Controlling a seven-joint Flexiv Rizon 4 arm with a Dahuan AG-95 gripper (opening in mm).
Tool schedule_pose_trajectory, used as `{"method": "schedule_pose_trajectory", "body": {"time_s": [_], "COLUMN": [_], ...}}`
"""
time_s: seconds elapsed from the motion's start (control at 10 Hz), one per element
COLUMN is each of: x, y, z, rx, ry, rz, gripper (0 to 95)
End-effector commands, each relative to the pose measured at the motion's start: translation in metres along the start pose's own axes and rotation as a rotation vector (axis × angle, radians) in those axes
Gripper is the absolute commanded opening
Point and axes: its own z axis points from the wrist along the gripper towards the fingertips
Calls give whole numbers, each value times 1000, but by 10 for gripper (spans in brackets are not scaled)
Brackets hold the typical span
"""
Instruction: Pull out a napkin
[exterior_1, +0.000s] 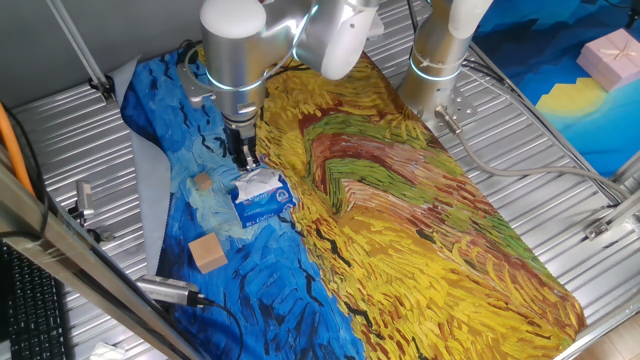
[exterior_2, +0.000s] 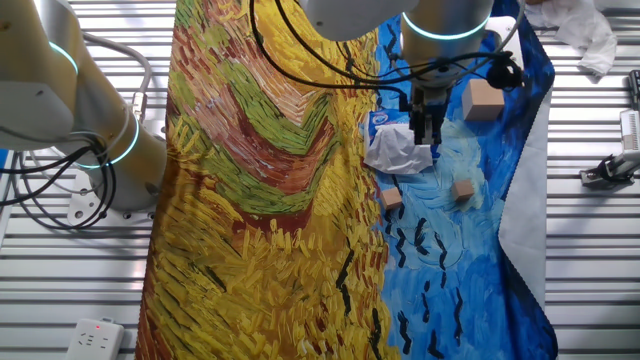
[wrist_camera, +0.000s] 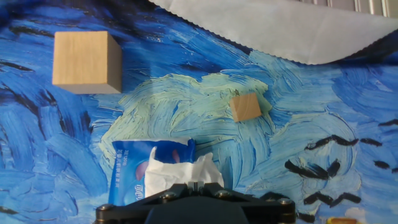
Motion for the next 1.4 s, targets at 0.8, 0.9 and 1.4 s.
{"method": "schedule_pose_trajectory", "body": {"time_s": [0.8,0.9,1.4], "x": [7,7,7], "y": [0,0,0], "z": [-1,-1,-1], "rx": [52,53,-26], "ry": [-7,-7,-15], "rz": [-15,-5,63], "gripper": [0,0,0]}}
